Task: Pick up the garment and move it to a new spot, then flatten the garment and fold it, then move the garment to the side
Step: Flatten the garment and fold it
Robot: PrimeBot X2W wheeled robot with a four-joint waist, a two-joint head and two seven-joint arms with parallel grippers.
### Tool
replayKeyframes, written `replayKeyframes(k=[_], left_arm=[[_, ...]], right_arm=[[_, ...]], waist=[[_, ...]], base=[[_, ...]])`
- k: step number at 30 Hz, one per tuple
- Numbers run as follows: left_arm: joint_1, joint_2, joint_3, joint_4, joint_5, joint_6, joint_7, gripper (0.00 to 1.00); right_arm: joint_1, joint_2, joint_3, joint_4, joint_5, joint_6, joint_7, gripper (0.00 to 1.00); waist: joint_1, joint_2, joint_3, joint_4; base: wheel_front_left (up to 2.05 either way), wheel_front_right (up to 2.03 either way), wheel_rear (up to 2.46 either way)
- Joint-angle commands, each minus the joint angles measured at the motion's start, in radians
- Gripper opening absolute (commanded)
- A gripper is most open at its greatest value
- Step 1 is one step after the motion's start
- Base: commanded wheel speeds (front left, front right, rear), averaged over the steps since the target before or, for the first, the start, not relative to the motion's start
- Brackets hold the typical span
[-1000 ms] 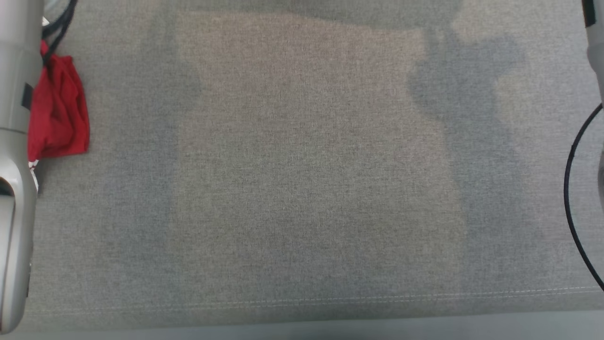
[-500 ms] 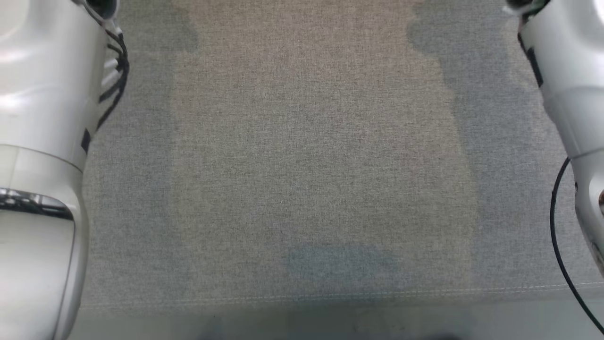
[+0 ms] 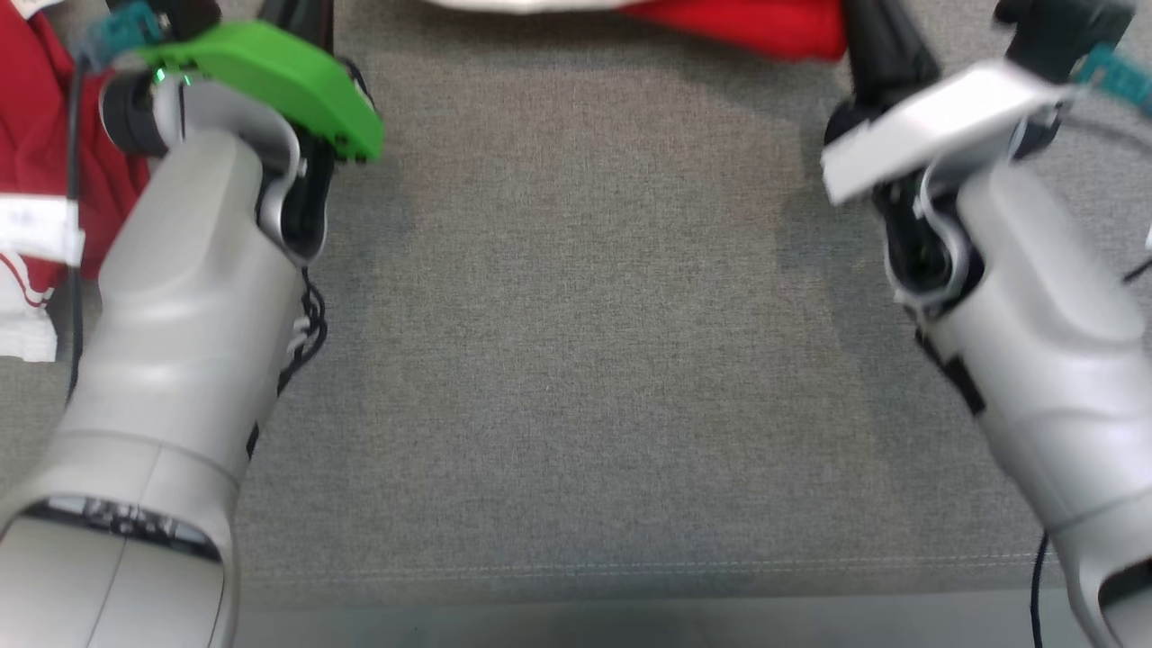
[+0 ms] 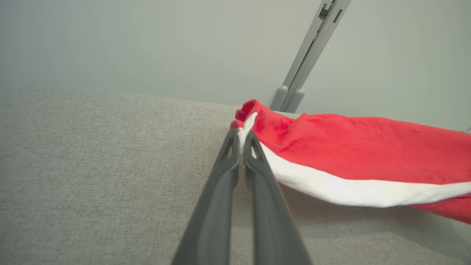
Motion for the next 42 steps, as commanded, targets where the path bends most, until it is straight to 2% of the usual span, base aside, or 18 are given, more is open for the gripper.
replayKeyframes(k=[1, 4, 9, 10, 14, 21, 22, 23, 36, 42], left_arm=[[0.043, 0.02, 0.007, -0.022, 0.007, -0.002, -0.006, 0.0], [0.154, 0.044, 0.026, -0.131, 0.023, 0.016, -0.008, 0.0], [0.392, 0.09, 0.06, -0.354, 0.052, 0.075, -0.007, 0.0], [0.491, 0.109, 0.059, -0.442, 0.055, 0.102, -0.008, 0.0], [0.684, 0.151, 0.055, -0.621, 0.043, 0.173, 0.025, 0.0], [0.957, 0.202, 0.031, -0.906, 0.022, 0.295, 0.126, 0.0], [0.957, 0.202, 0.031, -0.906, 0.022, 0.295, 0.126, 0.0], [1.015, 0.213, 0.022, -0.964, 0.013, 0.324, 0.157, 0.0], [1.242, 0.266, -0.019, -1.169, -0.023, 0.437, 0.279, 0.0], [1.276, 0.283, -0.008, -1.206, -0.034, 0.467, 0.305, 0.0]], right_arm=[[0.041, -0.011, 0.006, -0.016, 0.011, 0.0, -0.003, 0.0], [0.15, -0.029, 0.028, -0.051, 0.02, 0.0, -0.003, 0.0], [0.305, -0.048, 0.049, -0.082, 0.014, 0.0, -0.003, 0.0], [0.354, -0.048, 0.05, -0.09, 0.009, 0.0, -0.003, 0.0], [0.444, -0.042, 0.057, -0.096, -0.011, 0.0, -0.003, 0.0], [0.566, -0.045, 0.06, -0.097, -0.018, 0.0, 0.002, 0.0], [0.566, -0.045, 0.06, -0.097, -0.018, 0.0, 0.002, 0.0], [0.599, -0.058, 0.053, -0.093, -0.025, 0.0, 0.008, 0.0], [0.812, -0.093, -0.018, -0.182, -0.063, 0.0, 0.112, 0.0], [0.911, -0.064, -0.103, -0.245, -0.086, -0.001, 0.165, 0.0]], waist=[[0.0, 0.0, -0.035, -0.002], [0.0, 0.0, -0.073, -0.004], [0.0, 0.0, -0.139, -0.006], [0.0, 0.0, -0.161, -0.011], [0.0, 0.0, -0.21, -0.021], [0.0, 0.0, -0.29, -0.022], [0.0, 0.0, -0.29, -0.022], [0.0, 0.0, -0.31, -0.017], [0.0, 0.0, -0.379, 0.001], [0.0, 0.0, -0.391, 0.001]], base=[[0.0, 0.0, 0.0], [0.0, 0.0, 0.0], [0.0, 0.0, 0.0], [0.0, 0.0, 0.0], [0.0, 0.0, 0.0], [0.0, 0.0, 0.0], [0.0, 0.0, 0.0], [0.0, 0.0, 0.0], [0.0, 0.0, 0.0], [0.0, 0.0, 0.0]])
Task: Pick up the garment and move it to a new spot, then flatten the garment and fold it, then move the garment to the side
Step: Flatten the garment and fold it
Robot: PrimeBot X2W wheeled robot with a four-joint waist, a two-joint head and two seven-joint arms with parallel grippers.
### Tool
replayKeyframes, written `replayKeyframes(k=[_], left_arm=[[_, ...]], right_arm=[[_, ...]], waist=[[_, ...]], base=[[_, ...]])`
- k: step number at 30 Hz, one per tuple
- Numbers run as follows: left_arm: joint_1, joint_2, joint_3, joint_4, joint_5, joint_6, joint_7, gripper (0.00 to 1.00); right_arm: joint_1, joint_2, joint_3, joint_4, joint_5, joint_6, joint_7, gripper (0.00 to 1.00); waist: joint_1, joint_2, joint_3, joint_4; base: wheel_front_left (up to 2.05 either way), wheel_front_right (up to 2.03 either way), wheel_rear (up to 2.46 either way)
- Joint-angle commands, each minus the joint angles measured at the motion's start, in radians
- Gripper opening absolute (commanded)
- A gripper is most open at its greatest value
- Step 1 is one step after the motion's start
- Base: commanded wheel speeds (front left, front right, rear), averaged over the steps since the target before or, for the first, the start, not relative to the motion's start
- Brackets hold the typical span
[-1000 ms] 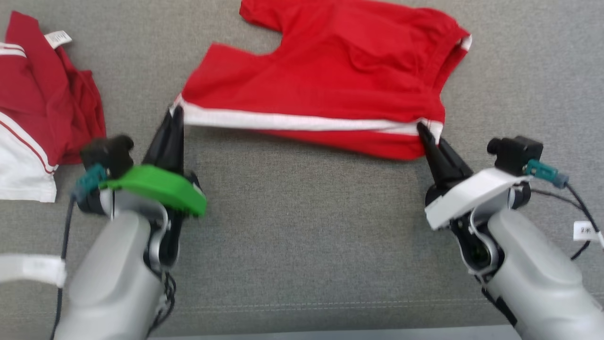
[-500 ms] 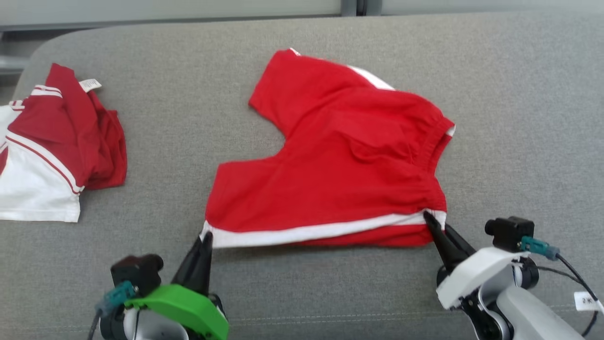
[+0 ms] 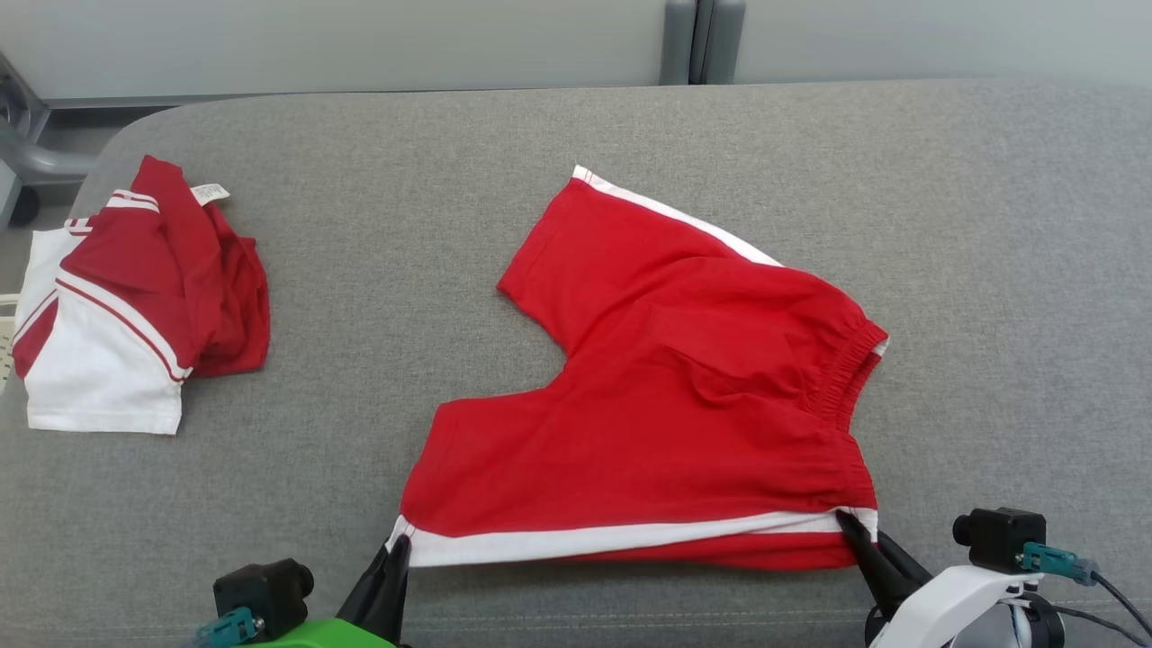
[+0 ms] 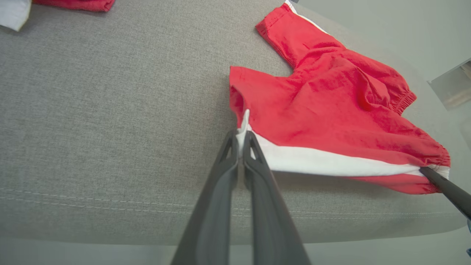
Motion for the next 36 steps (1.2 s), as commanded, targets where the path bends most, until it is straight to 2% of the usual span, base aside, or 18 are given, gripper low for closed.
replayKeyframes(k=[1, 7, 12, 17, 25, 26, 36], left_arm=[[0.003, 0.014, 0.009, -0.007, -0.002, 0.01, 0.005, 0.0], [-0.051, 0.04, 0.026, -0.026, 0.015, 0.002, 0.011, 0.0], [-0.161, 0.058, 0.03, -0.023, 0.036, -0.036, 0.031, 0.0], [-0.336, 0.055, 0.028, 0.024, 0.041, -0.094, 0.07, 0.0], [-0.637, 0.008, 0.004, 0.222, 0.062, -0.179, 0.134, 0.0], [-0.637, 0.008, 0.004, 0.222, 0.062, -0.179, 0.134, 0.0], [-0.947, -0.087, -0.009, 0.56, 0.072, -0.268, 0.134, 0.0]], right_arm=[[0.021, 0.006, -0.02, -0.015, -0.014, -0.002, 0.014, 0.0], [0.039, 0.054, -0.066, -0.079, -0.047, -0.002, 0.067, 0.0], [0.006, 0.125, -0.111, -0.14, 0.001, -0.002, 0.087, 0.0], [-0.06, 0.169, -0.13, -0.196, 0.034, -0.001, 0.094, 0.0], [-0.251, 0.215, -0.139, -0.168, 0.029, -0.001, 0.053, 0.0], [-0.251, 0.215, -0.139, -0.168, 0.029, -0.001, 0.053, 0.0], [-0.45, 0.247, -0.104, -0.009, 0.053, -0.001, -0.065, 0.0]], waist=[[0.0001, 0.0, 0.001, -0.003], [0.0001, 0.0, 0.026, -0.029], [0.0001, 0.0, 0.065, -0.059], [0.0001, 0.0, 0.131, -0.1], [0.0001, 0.0, 0.234, -0.171], [0.0001, 0.0, 0.234, -0.171], [0.0001, 0.0, 0.329, -0.226]], base=[[0.0, 0.0, 0.0], [0.0, 0.0, 0.0], [0.0, 0.0, 0.0], [0.0, 0.0, 0.0], [0.0, 0.0, 0.0], [0.0, 0.0, 0.0], [0.0, 0.0, 0.0]])
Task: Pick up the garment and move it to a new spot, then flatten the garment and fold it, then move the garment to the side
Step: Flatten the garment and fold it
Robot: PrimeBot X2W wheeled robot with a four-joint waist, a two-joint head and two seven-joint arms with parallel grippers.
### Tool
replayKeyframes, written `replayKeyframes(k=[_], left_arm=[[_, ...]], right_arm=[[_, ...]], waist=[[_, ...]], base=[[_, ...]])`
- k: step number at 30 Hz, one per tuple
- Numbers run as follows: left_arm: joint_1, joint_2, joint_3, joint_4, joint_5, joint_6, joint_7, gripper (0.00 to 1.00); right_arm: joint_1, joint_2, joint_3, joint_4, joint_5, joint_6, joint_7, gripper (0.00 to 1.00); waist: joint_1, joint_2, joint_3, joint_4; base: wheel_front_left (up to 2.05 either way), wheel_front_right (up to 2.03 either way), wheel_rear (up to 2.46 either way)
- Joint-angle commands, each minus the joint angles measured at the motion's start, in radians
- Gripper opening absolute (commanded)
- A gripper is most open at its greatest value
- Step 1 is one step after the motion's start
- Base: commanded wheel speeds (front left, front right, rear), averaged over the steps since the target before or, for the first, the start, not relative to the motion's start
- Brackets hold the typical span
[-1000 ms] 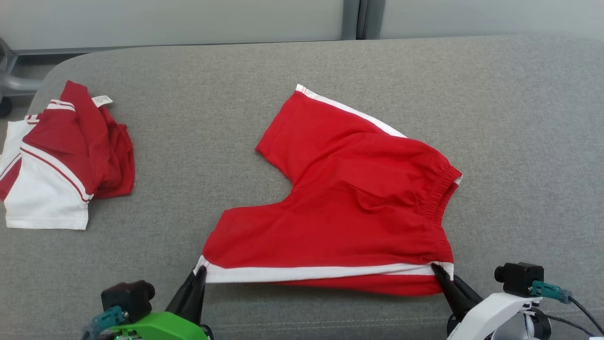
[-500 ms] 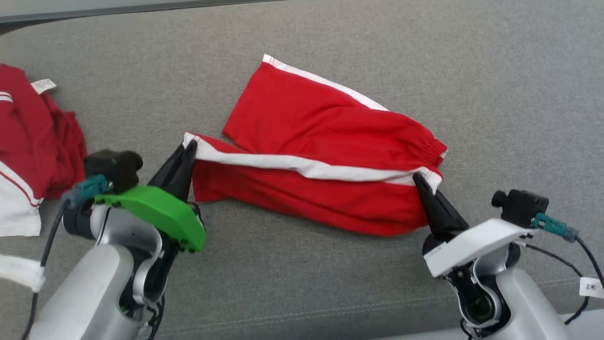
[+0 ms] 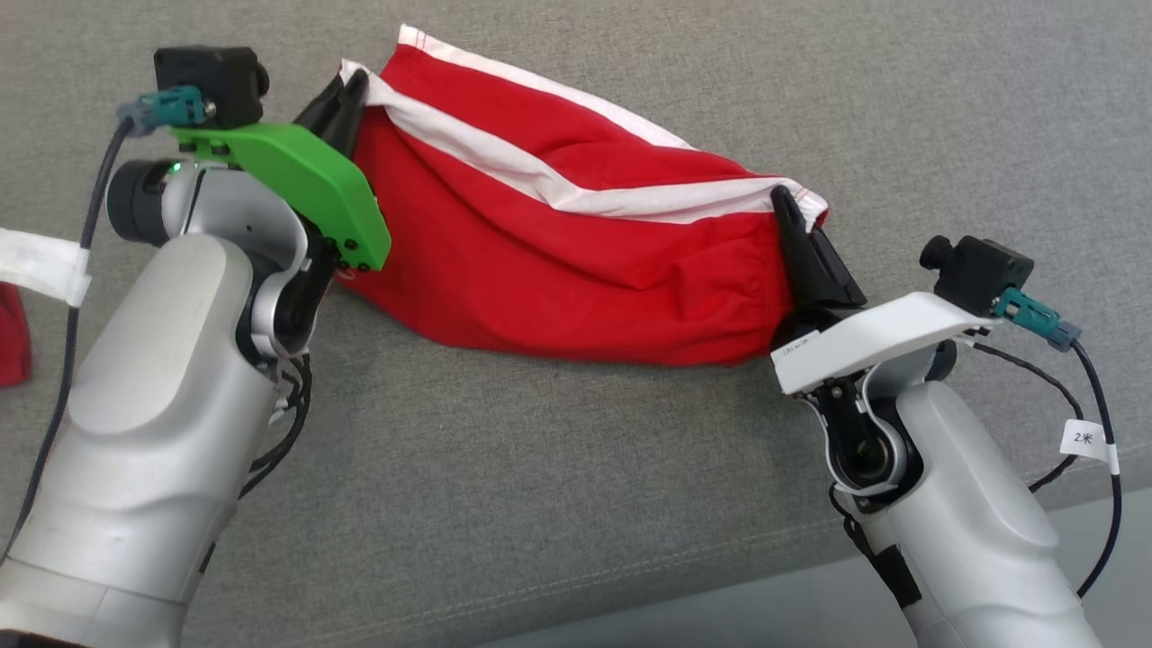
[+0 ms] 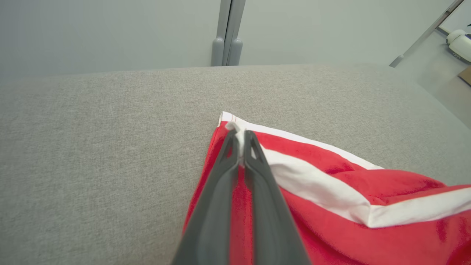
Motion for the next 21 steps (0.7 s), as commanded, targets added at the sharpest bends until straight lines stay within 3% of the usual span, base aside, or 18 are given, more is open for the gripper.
replayKeyframes(k=[1, 5, 15, 16, 17, 18, 19, 21], left_arm=[[-0.035, -0.003, 0.002, 0.019, 0.011, -0.011, -0.01, 0.0], [-0.166, -0.035, 0.015, 0.17, 0.018, -0.041, -0.059, 0.0], [-0.286, -0.077, 0.025, 0.399, 0.002, -0.088, -0.11, 0.0], [-0.296, -0.08, 0.026, 0.418, 0.003, -0.095, -0.12, 0.02], [-0.302, -0.083, 0.024, 0.438, 0.002, -0.102, -0.122, 0.13], [-0.308, -0.088, 0.022, 0.454, 0.0, -0.11, -0.131, 0.87], [-0.317, -0.09, 0.021, 0.467, 0.003, -0.115, -0.145, 1.0], [-0.321, -0.097, 0.012, 0.489, 0.012, -0.125, -0.166, 1.0]], right_arm=[[-0.021, 0.004, 0.008, 0.009, 0.011, 0.0, -0.012, 0.0], [-0.095, 0.007, 0.034, 0.056, 0.043, 0.0, -0.078, 0.0], [-0.176, 0.005, 0.085, 0.143, 0.073, 0.0, -0.101, 0.0], [-0.181, 0.006, 0.094, 0.153, 0.076, 0.0, -0.101, 0.07], [-0.186, 0.006, 0.1, 0.159, 0.078, 0.0, -0.102, 0.39], [-0.191, 0.005, 0.104, 0.164, 0.082, 0.0, -0.102, 0.94], [-0.194, 0.004, 0.108, 0.168, 0.083, 0.0, -0.101, 1.0], [-0.196, -0.003, 0.104, 0.161, 0.068, 0.0, -0.101, 1.0]], waist=[[0.0, -0.0001, 0.044, -0.04], [0.0, -0.0001, 0.079, -0.068], [0.0, -0.0001, 0.121, -0.089], [0.0, -0.0001, 0.125, -0.09], [0.0, -0.0001, 0.127, -0.09], [0.0, -0.0001, 0.129, -0.09], [0.0, -0.0001, 0.131, -0.089], [0.0, -0.0001, 0.131, -0.086]], base=[[0.0, 0.0, 0.0], [0.0, 0.0, 0.0], [0.0, 0.0, 0.0], [0.0, 0.0, 0.0], [0.0, 0.0, 0.0], [0.0, 0.0, 0.0], [0.0, 0.0, 0.0], [0.0, 0.0, 0.0]])
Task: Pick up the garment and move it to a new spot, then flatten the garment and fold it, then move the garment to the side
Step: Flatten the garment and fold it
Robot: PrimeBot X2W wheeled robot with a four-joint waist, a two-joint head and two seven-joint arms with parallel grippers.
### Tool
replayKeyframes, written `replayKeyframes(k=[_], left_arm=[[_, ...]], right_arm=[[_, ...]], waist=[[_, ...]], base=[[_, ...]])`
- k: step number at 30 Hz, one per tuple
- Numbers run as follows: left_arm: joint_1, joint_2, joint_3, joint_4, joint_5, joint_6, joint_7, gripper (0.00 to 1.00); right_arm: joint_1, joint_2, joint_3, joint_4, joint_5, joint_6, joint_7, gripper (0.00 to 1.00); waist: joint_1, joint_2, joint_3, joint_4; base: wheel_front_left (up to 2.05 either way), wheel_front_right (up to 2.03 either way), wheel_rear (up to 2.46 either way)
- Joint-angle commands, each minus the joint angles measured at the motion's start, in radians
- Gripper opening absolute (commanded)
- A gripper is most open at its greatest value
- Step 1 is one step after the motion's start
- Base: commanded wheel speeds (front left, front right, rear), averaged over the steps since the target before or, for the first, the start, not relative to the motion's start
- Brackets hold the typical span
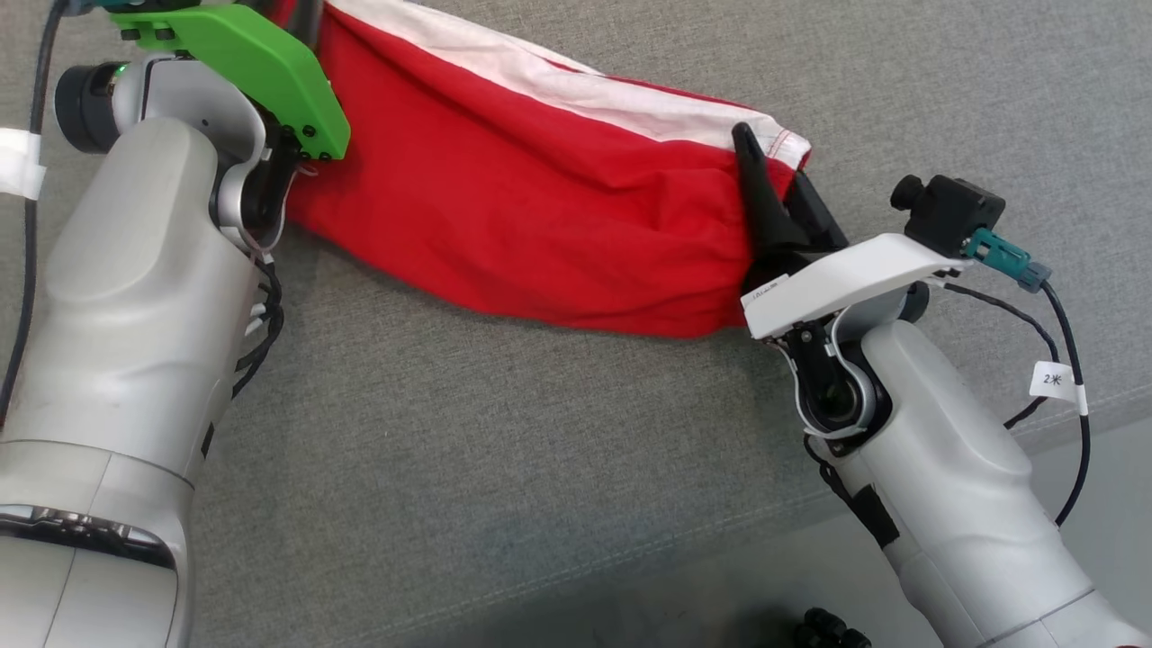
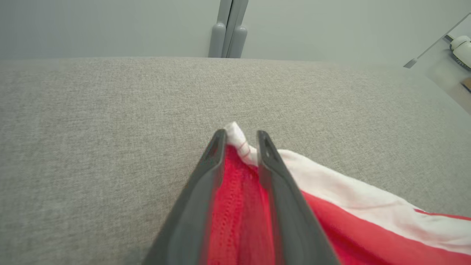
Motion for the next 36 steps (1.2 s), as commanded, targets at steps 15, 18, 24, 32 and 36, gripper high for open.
replayKeyframes(k=[15, 18, 24, 32, 36], left_arm=[[0.142, 0.045, -0.029, -0.128, 0.094, 0.062, -0.256, 1.0], [0.23, 0.076, -0.018, -0.233, 0.107, 0.106, -0.271, 1.0], [0.449, 0.132, -0.006, -0.482, 0.13, 0.201, -0.281, 1.0], [0.71, 0.21, -0.016, -0.746, 0.152, 0.307, -0.272, 1.0], [0.806, 0.24, -0.011, -0.836, 0.151, 0.355, -0.264, 1.0]], right_arm=[[0.215, -0.031, -0.152, -0.173, -0.295, 0.0, -0.004, 1.0], [0.255, -0.026, -0.18, -0.204, -0.344, 0.0, -0.004, 1.0], [0.328, -0.039, -0.226, -0.217, -0.419, 0.0, 0.007, 1.0], [0.424, -0.034, -0.288, -0.278, -0.532, 0.0, 0.021, 1.0], [0.477, -0.022, -0.326, -0.325, -0.616, 0.0, 0.013, 1.0]], waist=[[-0.0001, -0.0001, -0.058, 0.068], [-0.0001, -0.0001, -0.079, 0.087], [-0.0001, -0.0001, -0.13, 0.13], [-0.0001, -0.0001, -0.221, 0.155], [-0.0001, -0.0001, -0.269, 0.162]], base=[[0.0, 0.0, 0.0], [0.0, 0.0, 0.0], [0.0, 0.0, 0.0], [0.0, 0.0, 0.0], [0.0, 0.0, 0.0]])
